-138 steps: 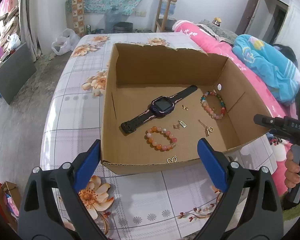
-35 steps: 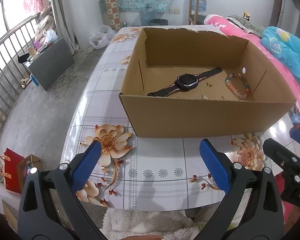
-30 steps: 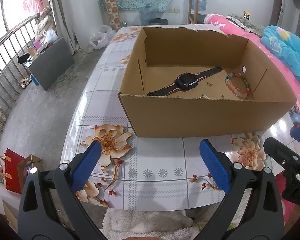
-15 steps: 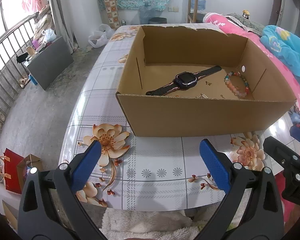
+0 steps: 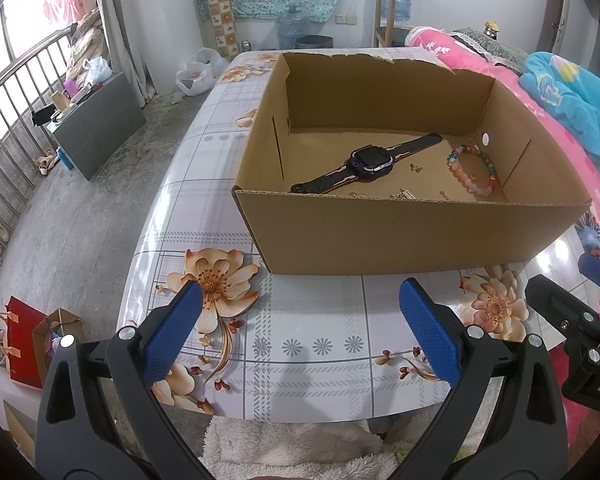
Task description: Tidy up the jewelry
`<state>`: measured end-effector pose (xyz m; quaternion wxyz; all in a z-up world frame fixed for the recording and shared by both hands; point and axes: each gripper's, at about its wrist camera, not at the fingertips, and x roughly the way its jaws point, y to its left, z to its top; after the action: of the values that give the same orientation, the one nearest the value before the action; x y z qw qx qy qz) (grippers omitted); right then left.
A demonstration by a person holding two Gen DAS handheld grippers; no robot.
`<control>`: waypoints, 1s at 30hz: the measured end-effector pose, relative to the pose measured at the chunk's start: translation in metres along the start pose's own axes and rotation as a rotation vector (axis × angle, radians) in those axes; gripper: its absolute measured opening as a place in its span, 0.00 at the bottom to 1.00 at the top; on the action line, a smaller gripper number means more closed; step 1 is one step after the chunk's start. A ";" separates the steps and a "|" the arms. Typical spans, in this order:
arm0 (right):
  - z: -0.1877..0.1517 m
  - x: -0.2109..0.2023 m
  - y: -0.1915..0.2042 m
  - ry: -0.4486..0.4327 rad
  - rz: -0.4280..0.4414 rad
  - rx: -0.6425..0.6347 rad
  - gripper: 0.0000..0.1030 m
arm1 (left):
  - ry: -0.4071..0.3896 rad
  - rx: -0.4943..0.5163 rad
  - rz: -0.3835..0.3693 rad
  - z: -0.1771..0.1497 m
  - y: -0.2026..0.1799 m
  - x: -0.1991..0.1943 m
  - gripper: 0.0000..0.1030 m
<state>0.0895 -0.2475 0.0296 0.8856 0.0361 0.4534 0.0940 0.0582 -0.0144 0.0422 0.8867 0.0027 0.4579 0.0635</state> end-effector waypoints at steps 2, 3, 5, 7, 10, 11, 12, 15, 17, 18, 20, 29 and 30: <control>0.000 0.000 0.000 0.000 0.001 0.001 0.94 | 0.000 0.000 0.000 0.000 0.001 0.000 0.92; 0.000 0.000 0.000 0.000 0.001 0.000 0.94 | 0.000 0.000 0.000 0.000 0.000 0.000 0.92; 0.000 0.000 0.000 -0.001 0.000 0.001 0.94 | 0.000 0.000 0.001 0.000 0.000 0.000 0.92; 0.000 0.000 0.000 -0.001 0.001 0.000 0.94 | -0.001 -0.002 0.000 0.000 0.001 0.000 0.92; 0.000 0.000 0.000 0.000 0.000 0.001 0.94 | 0.000 0.002 -0.001 0.000 -0.001 0.000 0.92; 0.000 0.000 0.001 0.000 0.000 0.000 0.94 | 0.000 0.002 -0.001 0.001 -0.001 -0.001 0.92; 0.000 0.000 0.001 0.001 -0.001 0.000 0.94 | 0.001 0.003 -0.002 0.001 -0.002 -0.001 0.92; 0.000 0.000 0.000 -0.001 -0.001 0.001 0.94 | 0.001 0.001 -0.003 0.001 -0.002 -0.001 0.92; 0.000 0.000 0.001 -0.001 -0.001 0.001 0.94 | 0.001 0.002 -0.001 0.001 -0.002 -0.001 0.92; 0.000 0.000 0.001 0.000 -0.001 0.001 0.94 | 0.001 0.002 -0.002 0.001 -0.002 -0.001 0.92; 0.000 0.000 0.001 0.001 0.000 0.000 0.94 | 0.000 0.001 -0.002 0.001 -0.001 -0.001 0.92; 0.002 -0.001 -0.001 -0.002 -0.001 -0.006 0.94 | 0.001 0.001 -0.004 0.002 -0.002 -0.001 0.92; 0.003 -0.002 -0.002 -0.003 -0.001 -0.006 0.94 | 0.000 0.001 -0.003 0.001 -0.001 -0.001 0.92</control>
<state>0.0908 -0.2493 0.0324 0.8864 0.0334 0.4520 0.0947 0.0590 -0.0154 0.0438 0.8867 0.0025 0.4581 0.0621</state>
